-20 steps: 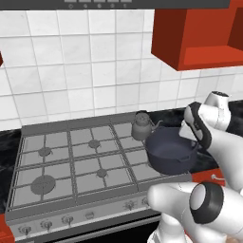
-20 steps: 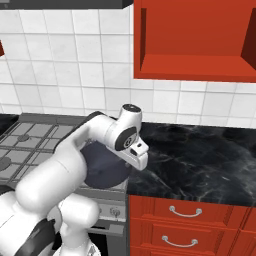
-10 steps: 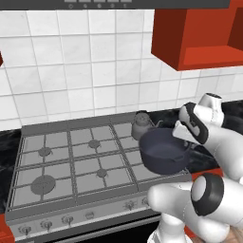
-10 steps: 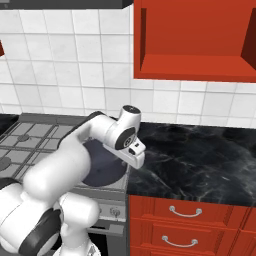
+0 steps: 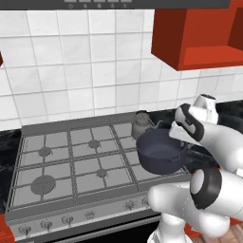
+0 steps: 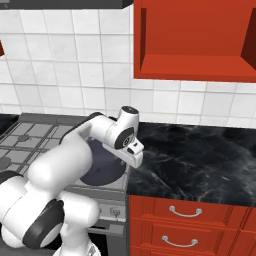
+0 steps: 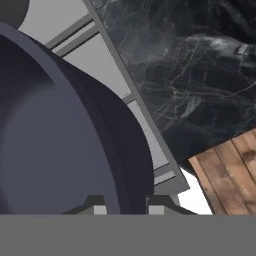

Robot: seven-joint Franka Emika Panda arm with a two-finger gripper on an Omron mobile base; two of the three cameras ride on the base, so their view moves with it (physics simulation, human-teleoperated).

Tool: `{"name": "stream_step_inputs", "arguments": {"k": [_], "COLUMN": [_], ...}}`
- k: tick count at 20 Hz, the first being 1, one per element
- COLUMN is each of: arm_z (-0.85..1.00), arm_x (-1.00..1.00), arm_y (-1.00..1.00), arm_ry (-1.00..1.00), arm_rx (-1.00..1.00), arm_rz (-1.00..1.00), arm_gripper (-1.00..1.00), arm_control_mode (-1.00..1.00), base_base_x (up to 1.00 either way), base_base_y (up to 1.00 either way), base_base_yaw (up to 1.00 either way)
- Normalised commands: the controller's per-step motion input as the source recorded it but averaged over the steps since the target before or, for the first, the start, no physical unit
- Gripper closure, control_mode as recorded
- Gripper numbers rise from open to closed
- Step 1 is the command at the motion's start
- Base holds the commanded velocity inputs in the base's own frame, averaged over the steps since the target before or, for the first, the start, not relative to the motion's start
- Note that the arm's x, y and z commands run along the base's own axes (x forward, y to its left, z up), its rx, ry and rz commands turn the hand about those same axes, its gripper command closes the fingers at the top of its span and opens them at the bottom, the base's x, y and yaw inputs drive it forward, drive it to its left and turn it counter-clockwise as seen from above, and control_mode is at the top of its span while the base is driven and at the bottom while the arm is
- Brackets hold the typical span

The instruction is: Pick the kettle from the cabinet and place it on a stove burner. Then pick the pot from the counter and place it on another stove burner. Finally, turn both burners on.

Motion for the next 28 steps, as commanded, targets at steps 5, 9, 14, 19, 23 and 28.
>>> {"name": "stream_step_inputs", "arguments": {"k": [5,9,14,19,23,28], "arm_z": [-0.1,-0.1,-0.15,-0.17,-0.18,-0.12], "arm_x": [0.15,0.16,0.17,0.18,0.07,0.0], "arm_y": [0.03,0.01,0.01,0.04,0.08,0.11], "arm_ry": [0.0,0.02,0.04,0.04,0.01,0.0], "arm_rx": [0.0,0.0,0.0,0.0,0.0,0.0], "arm_rz": [0.0,0.0,0.0,0.0,0.0,0.01], "arm_gripper": [1.0,1.0,1.0,1.0,1.0,1.0], "arm_control_mode": [-1.0,-1.0,-1.0,-1.0,-1.0,-1.0], "base_base_x": [0.0,0.0,0.0,0.0,0.0,0.0], "base_base_y": [0.0,0.0,0.0,0.0,0.0,0.0], "base_base_yaw": [0.0,0.0,0.0,0.0,0.0,0.0]}}
